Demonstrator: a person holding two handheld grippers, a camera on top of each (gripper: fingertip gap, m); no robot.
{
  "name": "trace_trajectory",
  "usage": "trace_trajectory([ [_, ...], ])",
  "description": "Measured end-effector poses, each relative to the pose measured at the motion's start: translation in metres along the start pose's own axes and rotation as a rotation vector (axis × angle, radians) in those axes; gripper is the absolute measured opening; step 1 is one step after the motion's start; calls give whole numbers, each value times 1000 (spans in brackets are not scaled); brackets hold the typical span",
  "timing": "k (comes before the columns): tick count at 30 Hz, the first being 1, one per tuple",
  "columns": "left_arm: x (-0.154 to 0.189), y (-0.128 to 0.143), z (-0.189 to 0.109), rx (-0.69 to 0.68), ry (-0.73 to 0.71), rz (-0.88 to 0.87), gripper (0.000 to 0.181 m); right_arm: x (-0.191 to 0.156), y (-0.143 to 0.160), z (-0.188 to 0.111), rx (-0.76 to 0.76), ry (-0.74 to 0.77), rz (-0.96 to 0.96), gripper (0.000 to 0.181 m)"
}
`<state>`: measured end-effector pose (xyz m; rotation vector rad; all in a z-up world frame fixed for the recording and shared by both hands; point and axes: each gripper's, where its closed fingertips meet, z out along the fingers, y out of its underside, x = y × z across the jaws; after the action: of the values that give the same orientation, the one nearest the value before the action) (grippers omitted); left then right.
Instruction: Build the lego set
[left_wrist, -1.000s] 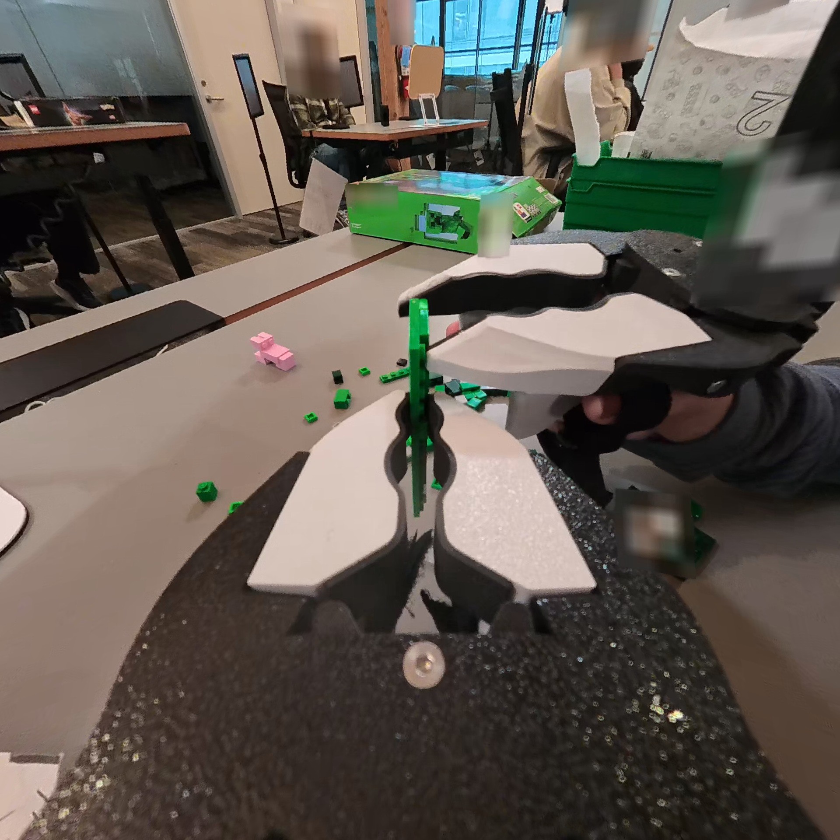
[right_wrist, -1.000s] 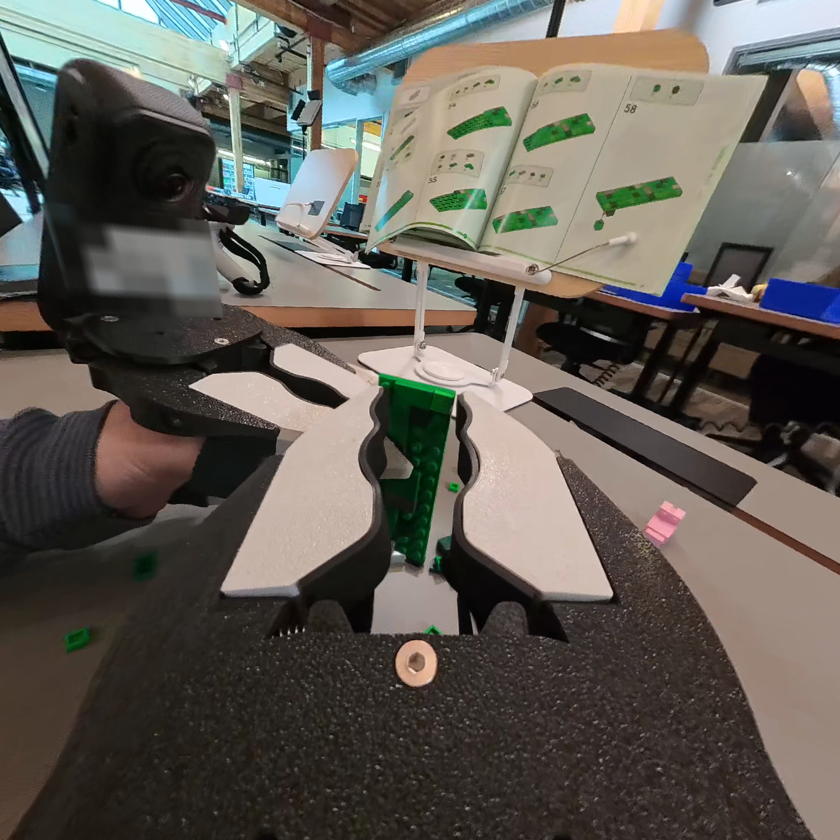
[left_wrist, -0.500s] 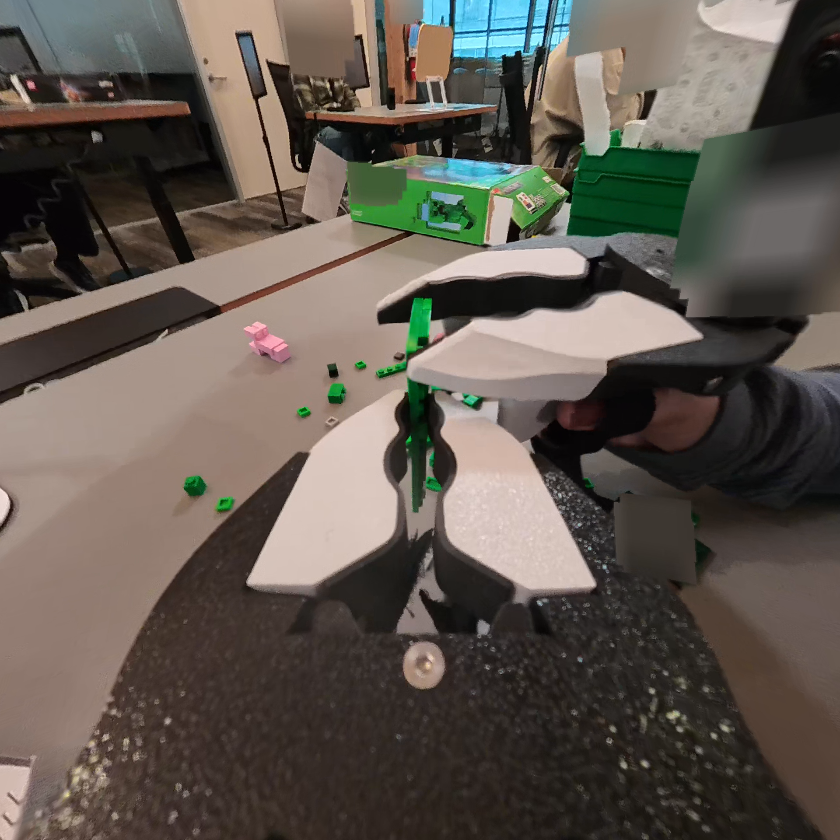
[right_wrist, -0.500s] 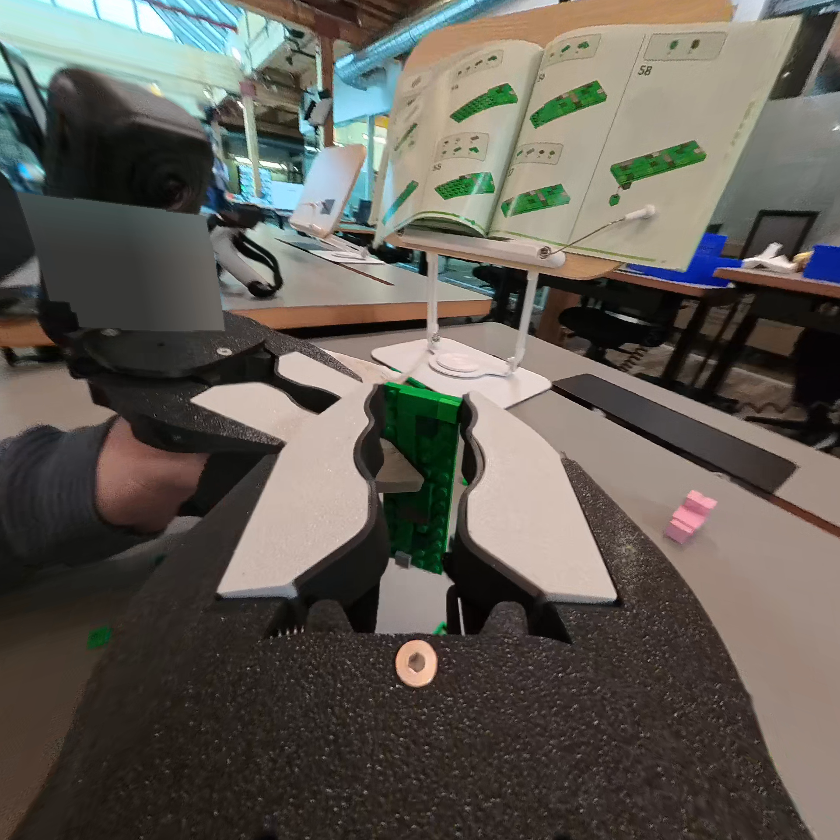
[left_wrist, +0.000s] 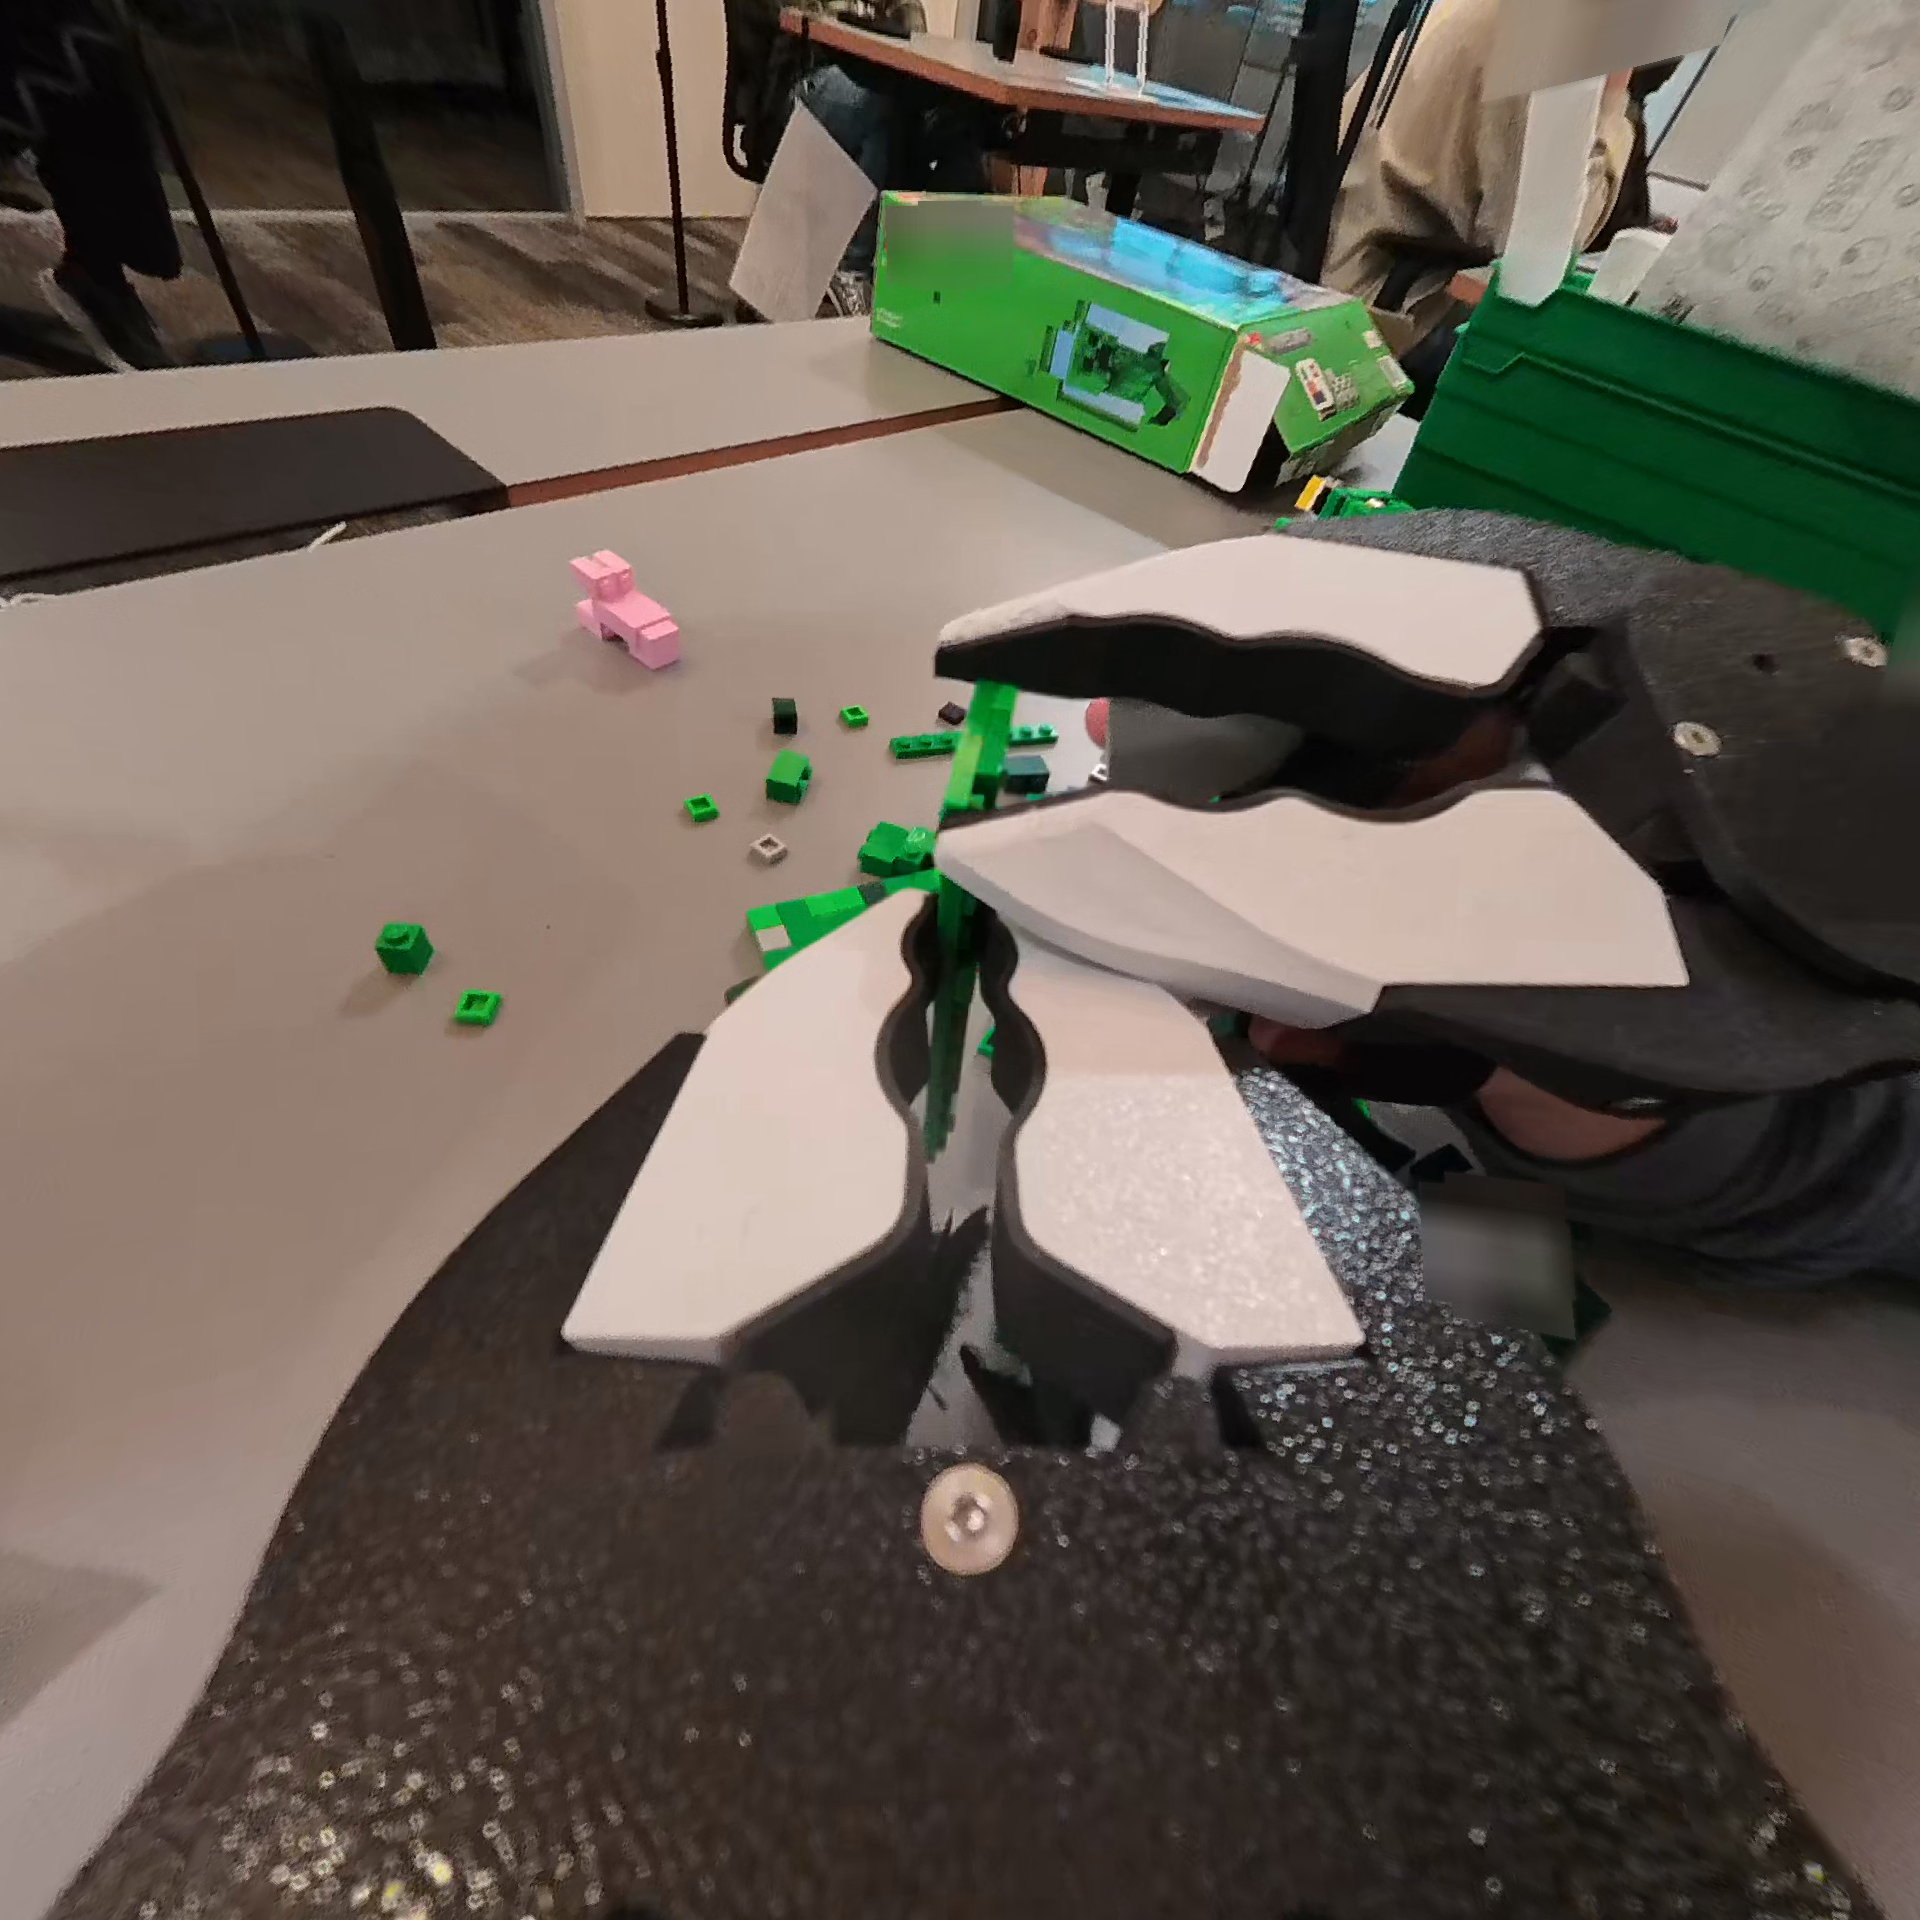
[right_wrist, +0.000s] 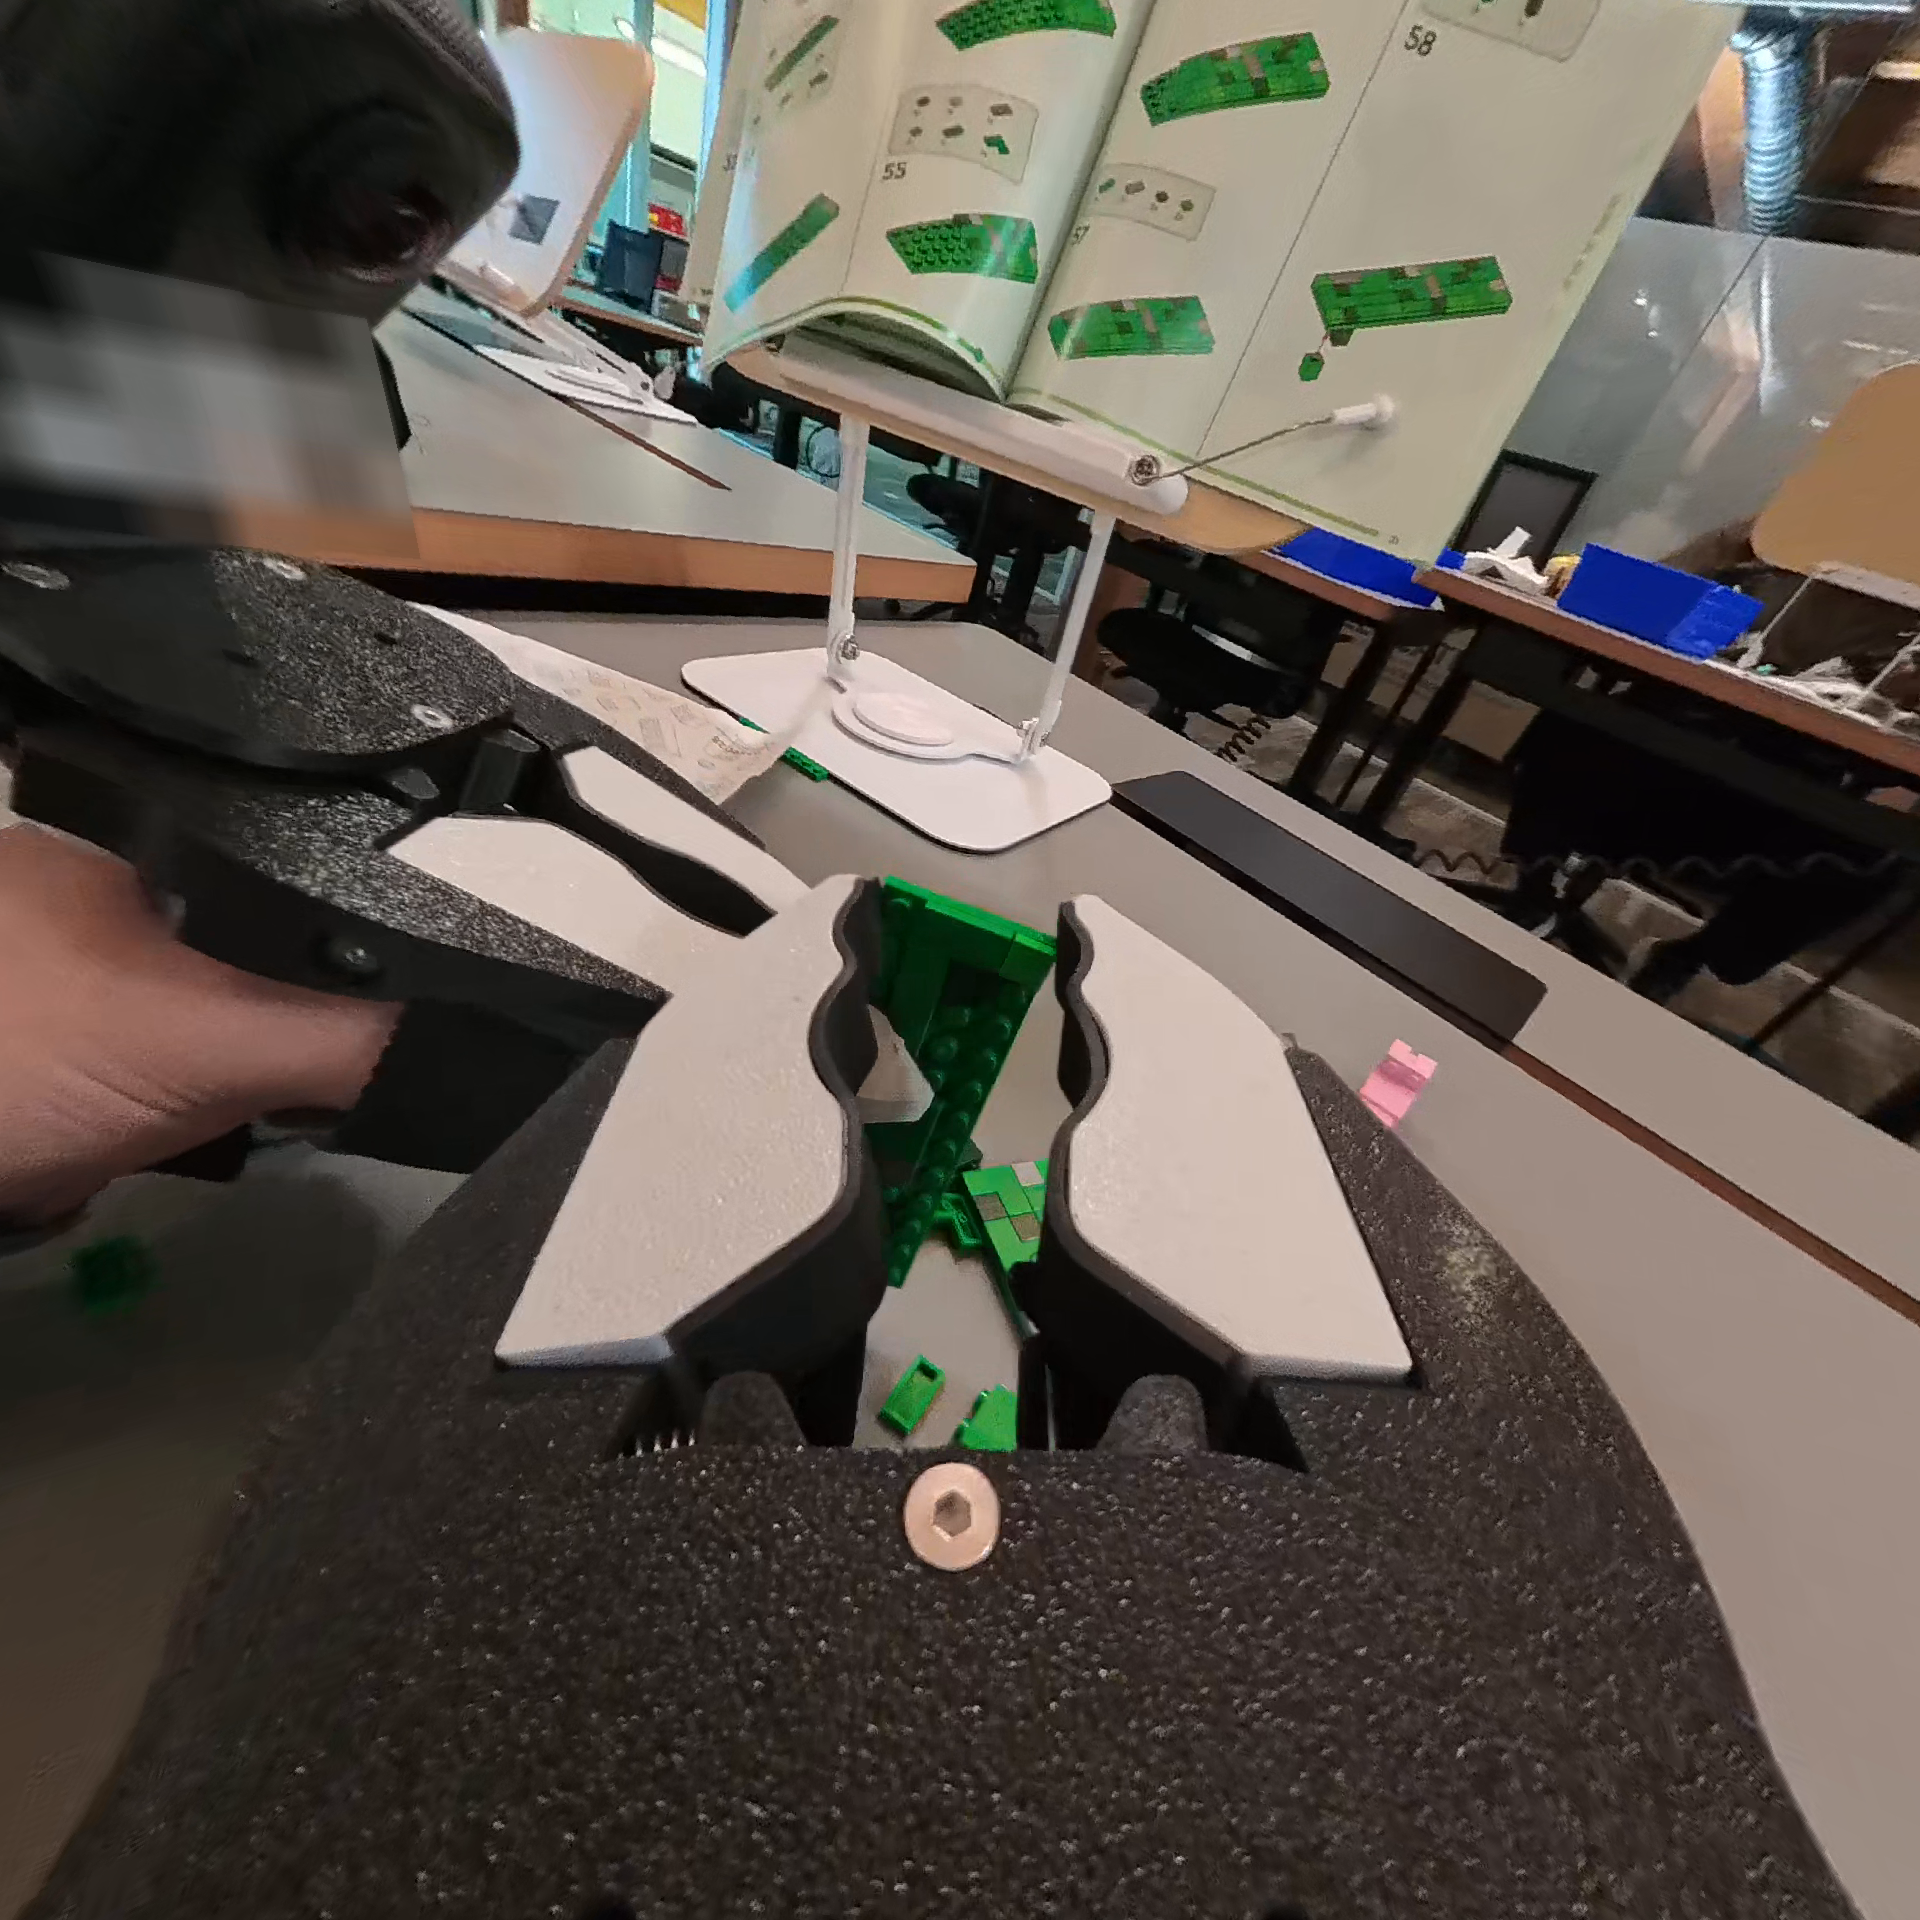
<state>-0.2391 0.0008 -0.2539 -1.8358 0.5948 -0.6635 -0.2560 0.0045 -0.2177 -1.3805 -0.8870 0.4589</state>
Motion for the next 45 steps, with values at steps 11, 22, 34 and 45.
trace_trajectory([
  [11, 3, 5, -10, -27, 190, -106, 6, 3, -3, -16, 57, -198, -220, 24],
  [22, 2, -35, -34, 305, 413, -347, 5, -7, 17, -31, -68, -567, 128, 44],
  [34, 4, -39, -37, 341, 506, -410, 5, -24, 21, -23, -55, -547, 29, 47],
  [45, 39, 18, -24, -156, 729, -671, 5, -26, 15, -53, -56, -730, -1, 44],
])
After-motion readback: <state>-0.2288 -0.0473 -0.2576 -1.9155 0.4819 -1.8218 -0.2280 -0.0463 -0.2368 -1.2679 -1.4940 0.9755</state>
